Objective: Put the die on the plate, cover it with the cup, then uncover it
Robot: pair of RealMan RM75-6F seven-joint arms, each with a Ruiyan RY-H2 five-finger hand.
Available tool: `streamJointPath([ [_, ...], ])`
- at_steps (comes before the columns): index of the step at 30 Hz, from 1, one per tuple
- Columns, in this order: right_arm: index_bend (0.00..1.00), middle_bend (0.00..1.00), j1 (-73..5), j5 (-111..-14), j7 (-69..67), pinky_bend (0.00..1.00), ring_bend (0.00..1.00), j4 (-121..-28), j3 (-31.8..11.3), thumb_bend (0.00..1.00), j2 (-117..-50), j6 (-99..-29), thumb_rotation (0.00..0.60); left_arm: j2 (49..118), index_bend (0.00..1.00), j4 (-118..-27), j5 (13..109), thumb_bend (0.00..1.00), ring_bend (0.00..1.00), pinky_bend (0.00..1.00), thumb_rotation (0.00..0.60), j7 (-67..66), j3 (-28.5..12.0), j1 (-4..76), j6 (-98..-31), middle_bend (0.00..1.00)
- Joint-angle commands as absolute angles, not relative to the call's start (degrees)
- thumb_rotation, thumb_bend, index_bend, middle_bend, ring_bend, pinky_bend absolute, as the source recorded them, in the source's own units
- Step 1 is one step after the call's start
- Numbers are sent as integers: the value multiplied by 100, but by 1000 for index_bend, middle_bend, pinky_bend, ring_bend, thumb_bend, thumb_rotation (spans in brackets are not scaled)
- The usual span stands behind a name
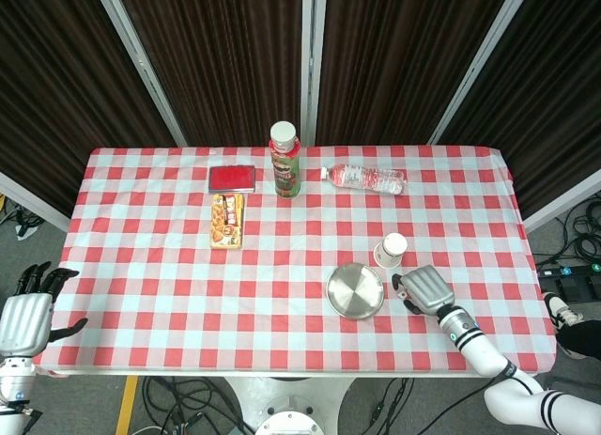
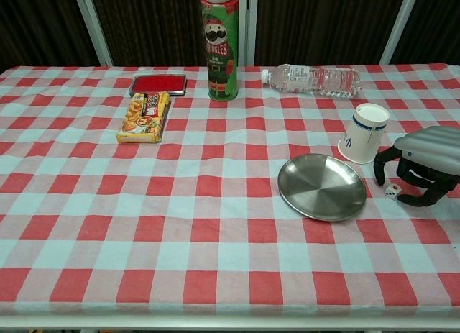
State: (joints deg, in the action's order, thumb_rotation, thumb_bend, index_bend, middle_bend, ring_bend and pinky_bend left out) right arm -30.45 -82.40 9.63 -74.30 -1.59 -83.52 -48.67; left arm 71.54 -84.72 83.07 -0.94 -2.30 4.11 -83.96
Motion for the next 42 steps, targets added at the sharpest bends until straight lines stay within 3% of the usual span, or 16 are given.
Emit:
streamJointPath([
  [1,531,845,-3062,-8244,949,873,789,-7354,-146,276,-8418,-4906,600,7163,252,-8450,8300,0,98,88,600,-81,-226,405,-8391,226],
  [4,595,847,-3070,-8255,942,876,791,-7345,-136,302,-8427,-4960,600,7172,252,-8429,8292,0,98,88,600,-63,-221,400,-8381,226],
  [10,605,847,-3089,-8462,689,876,791,-7925,-259,304,-8153,-5385,600,7165,252,-8418,8285,0,98,88,600,-48,-228,391,-8390,226],
  [17,604,846,-3577,-8257,874,876,790,-7928,-433,303,-8479,-4798,600,7171,252,-8425,8303,0,98,88,600,-58,-221,382,-8408,226],
  [19,592,842,-3716,-8125,1018,876,785,-7807,-456,303,-8680,-4578,600,7161,252,-8421,8296,0,98,88,600,-55,-211,367,-8411,226],
  [22,487,821,-3840,-7939,1308,870,750,-7714,-453,298,-8865,-4384,600,7157,252,-8408,8284,0,98,88,600,-33,-205,344,-8424,226],
  [24,360,742,-3857,-7892,1486,834,679,-7754,-434,292,-8900,-4403,600,7157,252,-8398,8273,0,98,87,600,-19,-204,337,-8419,226],
  [26,193,565,-3822,-7878,1552,743,530,-7887,-426,285,-8866,-4525,600,7164,252,-8381,8261,0,98,88,600,2,-205,332,-8411,226],
  [30,5,265,-3656,-8036,1269,429,221,-8259,-474,265,-8611,-5017,600,7176,252,-8345,8284,0,98,88,600,37,-214,345,-8410,226],
  [34,0,194,-3382,-8396,585,275,104,-8471,-587,249,-8212,-5845,600,7188,252,-8321,8319,0,98,88,600,67,-227,353,-8438,226],
  [37,2,191,-3207,-8331,94,250,97,-8388,-744,229,-7957,-6220,600,7195,252,-8299,8345,0,98,88,600,84,-225,359,-8444,226],
  [42,24,200,-3042,-7867,-640,236,96,-8264,-929,136,-7609,-6173,600,7216,252,-8286,8344,0,98,88,600,94,-222,360,-8436,226],
])
